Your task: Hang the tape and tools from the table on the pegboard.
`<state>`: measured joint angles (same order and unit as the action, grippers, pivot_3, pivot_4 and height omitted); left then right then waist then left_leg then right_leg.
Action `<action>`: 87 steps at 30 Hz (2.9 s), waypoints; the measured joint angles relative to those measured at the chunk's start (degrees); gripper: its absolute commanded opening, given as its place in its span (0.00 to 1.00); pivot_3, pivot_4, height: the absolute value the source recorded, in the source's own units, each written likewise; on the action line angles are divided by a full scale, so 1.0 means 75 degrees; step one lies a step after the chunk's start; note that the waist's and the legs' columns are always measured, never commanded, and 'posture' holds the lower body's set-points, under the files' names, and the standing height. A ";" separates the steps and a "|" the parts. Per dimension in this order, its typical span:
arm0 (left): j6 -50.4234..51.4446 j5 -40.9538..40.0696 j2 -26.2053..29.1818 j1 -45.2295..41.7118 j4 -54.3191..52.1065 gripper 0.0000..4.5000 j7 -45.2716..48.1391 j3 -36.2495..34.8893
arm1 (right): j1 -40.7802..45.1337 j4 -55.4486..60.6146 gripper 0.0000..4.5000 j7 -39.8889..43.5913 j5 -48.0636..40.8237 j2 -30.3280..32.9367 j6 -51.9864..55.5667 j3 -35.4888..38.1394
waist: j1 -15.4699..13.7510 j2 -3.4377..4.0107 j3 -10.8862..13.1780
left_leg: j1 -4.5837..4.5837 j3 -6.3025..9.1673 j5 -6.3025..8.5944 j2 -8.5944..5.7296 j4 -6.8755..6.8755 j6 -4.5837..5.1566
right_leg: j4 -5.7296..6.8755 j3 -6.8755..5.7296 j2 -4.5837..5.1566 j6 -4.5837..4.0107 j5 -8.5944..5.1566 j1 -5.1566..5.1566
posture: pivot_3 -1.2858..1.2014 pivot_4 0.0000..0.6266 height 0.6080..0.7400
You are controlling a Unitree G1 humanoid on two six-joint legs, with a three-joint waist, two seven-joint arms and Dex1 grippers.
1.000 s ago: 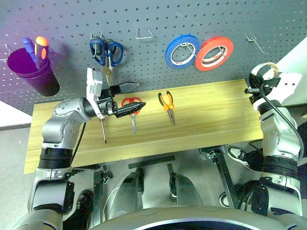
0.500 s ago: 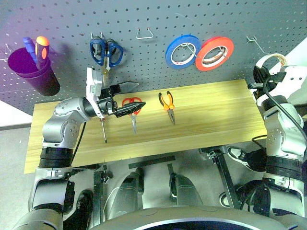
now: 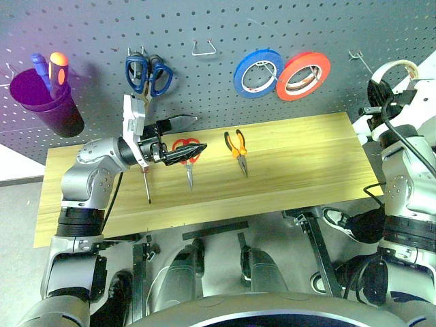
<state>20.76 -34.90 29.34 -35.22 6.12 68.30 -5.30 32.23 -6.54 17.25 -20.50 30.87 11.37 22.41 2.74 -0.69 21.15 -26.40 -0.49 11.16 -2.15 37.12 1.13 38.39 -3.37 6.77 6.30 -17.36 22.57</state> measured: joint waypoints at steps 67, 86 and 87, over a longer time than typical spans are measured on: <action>0.0318 -0.0079 0.0205 0.0442 -0.0577 1.00 -0.0333 -0.0030 | 0.0103 -0.1434 0.99 0.1704 -0.0308 -0.0085 0.0338 -0.0850 | -0.0025 0.0000 -0.0001 | 0.0001 -0.0003 -0.0001 0.0004 0.0007 0.0002 | 0.0006 0.0002 0.0001 0.0000 0.0000 -0.0001 | 0.47 0.49 1.00; 0.0307 -0.0084 0.0572 0.1499 -0.1268 1.00 -0.1028 -0.0593 | -0.0416 -0.0246 0.99 0.0885 -0.0033 -0.2067 0.1747 -0.2386 | -0.0056 0.0000 -0.0001 | -0.0001 -0.0002 0.0001 0.0001 -0.0003 0.0005 | 0.0012 0.0012 0.0001 0.0000 0.0000 0.0017 | 0.50 0.50 1.00; 0.0309 -0.0090 0.0612 0.1586 -0.1369 1.00 -0.1078 -0.0637 | -0.0404 -0.0277 0.99 0.0883 -0.0005 -0.2113 0.1748 -0.2401 | -0.0053 0.0000 -0.0001 | -0.0001 -0.0002 0.0002 0.0001 -0.0003 0.0004 | 0.0012 0.0012 0.0001 0.0000 0.0000 0.0017 | 0.50 0.51 1.00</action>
<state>23.07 -35.57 33.93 -23.33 -4.15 60.22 -10.08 29.20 -8.62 23.88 -20.53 15.02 24.48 4.40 2.34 -0.70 21.14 -26.41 -0.51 11.17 -2.14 37.09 1.16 38.48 -3.28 6.77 6.30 -17.36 22.69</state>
